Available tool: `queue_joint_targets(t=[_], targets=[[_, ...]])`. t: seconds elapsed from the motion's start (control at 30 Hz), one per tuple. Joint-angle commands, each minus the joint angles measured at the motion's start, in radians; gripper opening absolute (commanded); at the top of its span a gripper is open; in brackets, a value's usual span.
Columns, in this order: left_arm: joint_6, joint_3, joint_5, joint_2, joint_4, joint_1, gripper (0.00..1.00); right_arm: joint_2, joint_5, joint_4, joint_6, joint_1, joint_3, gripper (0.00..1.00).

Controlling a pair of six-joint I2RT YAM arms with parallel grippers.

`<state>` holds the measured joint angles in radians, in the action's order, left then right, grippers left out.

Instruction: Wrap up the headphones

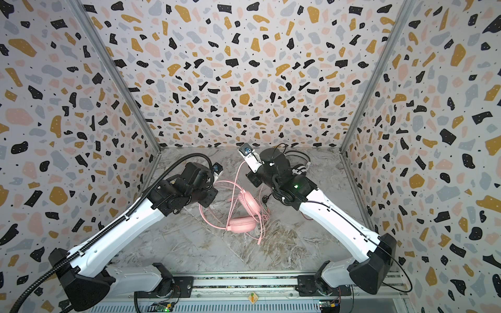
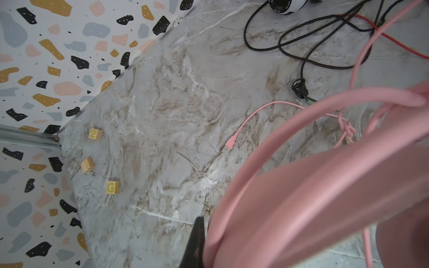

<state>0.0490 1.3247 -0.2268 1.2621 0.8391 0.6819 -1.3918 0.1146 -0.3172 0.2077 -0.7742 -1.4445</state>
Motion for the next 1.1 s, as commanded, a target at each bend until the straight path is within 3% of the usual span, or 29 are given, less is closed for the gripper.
queue_joint_targets(t=[0.0,0.27,0.43,0.63,0.8,1.07], targets=[[-0.028,0.042,0.064,-0.069,-0.077,0.005,0.00,0.006,-0.050,0.043,-0.015,0.058,0.016,0.02],[-0.060,0.077,0.268,-0.127,-0.115,0.005,0.00,0.005,-0.266,0.109,-0.069,0.139,0.104,0.04],[-0.095,0.122,0.340,-0.162,-0.166,0.005,0.00,0.032,-0.539,0.261,-0.152,0.193,0.233,0.10],[-0.116,0.200,0.337,-0.142,-0.130,0.004,0.00,0.034,-0.814,0.555,-0.331,0.272,0.406,0.35],[-0.134,0.263,0.344,-0.101,-0.115,0.004,0.00,-0.082,-0.935,0.787,-0.475,0.276,0.449,0.48],[-0.161,0.394,0.317,-0.036,-0.083,-0.005,0.00,-0.228,-0.929,0.991,-0.562,0.210,0.524,0.50]])
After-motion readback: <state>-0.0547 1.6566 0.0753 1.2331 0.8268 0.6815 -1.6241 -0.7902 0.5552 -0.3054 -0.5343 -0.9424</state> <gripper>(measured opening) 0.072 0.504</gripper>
